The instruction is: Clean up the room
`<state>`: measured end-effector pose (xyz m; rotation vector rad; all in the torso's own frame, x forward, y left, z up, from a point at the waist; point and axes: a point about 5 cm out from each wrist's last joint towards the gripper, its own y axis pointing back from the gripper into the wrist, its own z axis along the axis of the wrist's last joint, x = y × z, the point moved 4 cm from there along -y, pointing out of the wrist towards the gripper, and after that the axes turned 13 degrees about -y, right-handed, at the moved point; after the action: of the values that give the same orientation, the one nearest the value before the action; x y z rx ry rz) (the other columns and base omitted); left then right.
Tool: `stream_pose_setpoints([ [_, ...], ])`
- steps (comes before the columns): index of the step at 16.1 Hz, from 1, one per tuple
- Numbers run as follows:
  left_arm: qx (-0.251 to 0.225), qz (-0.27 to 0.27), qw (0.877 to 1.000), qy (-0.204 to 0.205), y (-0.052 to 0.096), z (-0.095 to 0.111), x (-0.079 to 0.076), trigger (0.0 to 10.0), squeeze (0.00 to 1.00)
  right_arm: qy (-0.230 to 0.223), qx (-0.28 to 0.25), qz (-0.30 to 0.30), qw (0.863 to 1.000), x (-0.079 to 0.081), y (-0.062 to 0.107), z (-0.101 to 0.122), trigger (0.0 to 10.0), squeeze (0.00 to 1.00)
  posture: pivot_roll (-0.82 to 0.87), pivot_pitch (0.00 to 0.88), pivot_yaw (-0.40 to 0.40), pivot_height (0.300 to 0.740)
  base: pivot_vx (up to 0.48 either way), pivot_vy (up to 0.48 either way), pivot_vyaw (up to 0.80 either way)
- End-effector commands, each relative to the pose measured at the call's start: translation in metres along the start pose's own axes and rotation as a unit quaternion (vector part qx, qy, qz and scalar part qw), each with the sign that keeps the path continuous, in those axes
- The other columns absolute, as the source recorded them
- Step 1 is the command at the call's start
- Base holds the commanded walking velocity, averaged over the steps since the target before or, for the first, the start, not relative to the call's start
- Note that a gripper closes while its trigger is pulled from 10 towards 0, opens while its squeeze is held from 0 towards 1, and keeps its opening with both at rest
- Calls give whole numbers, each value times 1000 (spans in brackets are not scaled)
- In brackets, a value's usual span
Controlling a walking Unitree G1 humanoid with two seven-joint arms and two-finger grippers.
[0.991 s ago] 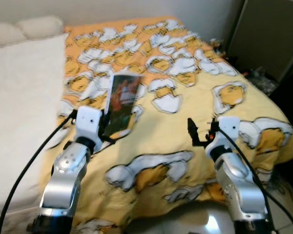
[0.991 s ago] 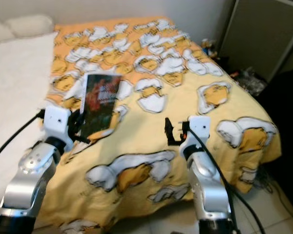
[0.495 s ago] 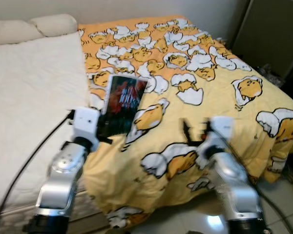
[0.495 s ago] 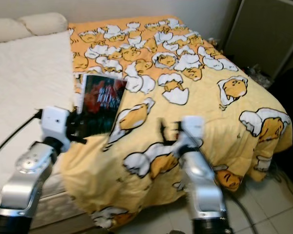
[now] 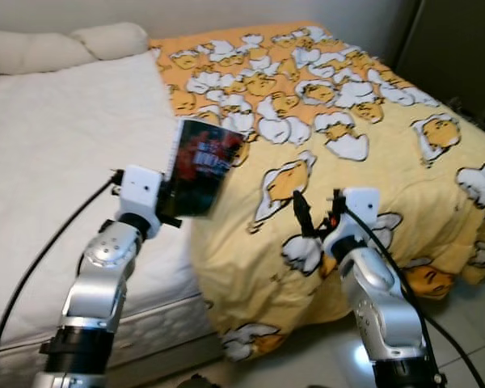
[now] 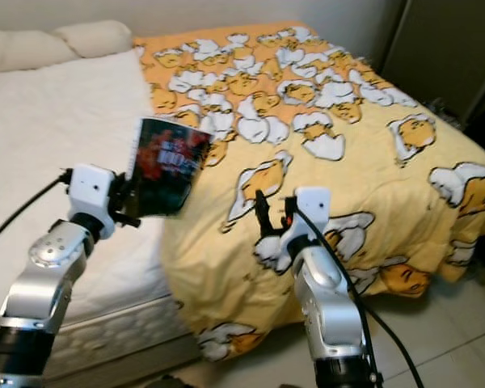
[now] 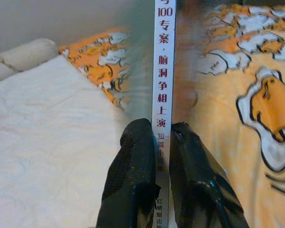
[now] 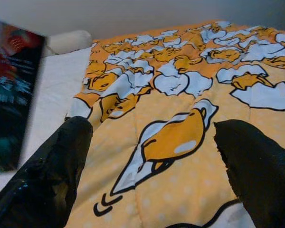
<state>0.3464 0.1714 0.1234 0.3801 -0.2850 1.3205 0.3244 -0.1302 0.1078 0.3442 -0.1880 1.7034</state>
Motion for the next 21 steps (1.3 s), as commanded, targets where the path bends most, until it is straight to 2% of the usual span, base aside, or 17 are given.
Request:
stream_pose_setpoints([
  [1,-35,4,999,-12,-4,18,5,10000,0,-3,0,-7,1000,-4,1,-1,10000,0,-4,0,58,740,0,375,0],
  [2,-37,5,999,-13,-6,19,6,10000,0,-3,1,-5,1000,-5,0,-1,10000,0,-4,0,58,740,0,382,0],
  [3,-39,6,999,-11,-7,18,7,10000,0,21,19,19,999,0,1,-6,10000,0,-4,0,57,740,0,382,0],
  [6,-36,8,999,-8,-7,14,7,10000,0,33,33,38,998,1,1,-9,10000,0,-3,0,54,740,0,377,0],
  [7,-34,13,999,-5,-6,11,7,10000,0,21,43,77,996,5,3,-7,10000,0,1,0,49,740,0,379,0],
  [8,-33,14,999,-5,-6,11,8,10000,0,21,44,81,995,6,3,-7,10000,0,1,0,49,740,0,379,0],
  [10,-33,17,999,-5,-5,9,9,10000,0,12,82,188,979,23,13,-8,10000,0,10,0,41,740,0,381,0],
  [11,-33,18,999,-5,-5,9,9,10000,0,30,90,206,974,24,15,-8,10000,0,9,0,41,740,0,375,0],
  [16,-33,25,999,-6,-6,7,11,10000,0,39,99,229,968,22,18,-5,10000,0,3,0,43,740,0,377,0],
  [19,-27,27,999,-1,-3,4,11,10000,0,44,85,198,976,18,15,-5,10000,0,2,0,43,740,0,361,0],
  [21,-23,30,999,3,0,1,10,10000,0,24,72,168,983,16,14,-5,10000,0,7,0,37,740,0,356,0],
])
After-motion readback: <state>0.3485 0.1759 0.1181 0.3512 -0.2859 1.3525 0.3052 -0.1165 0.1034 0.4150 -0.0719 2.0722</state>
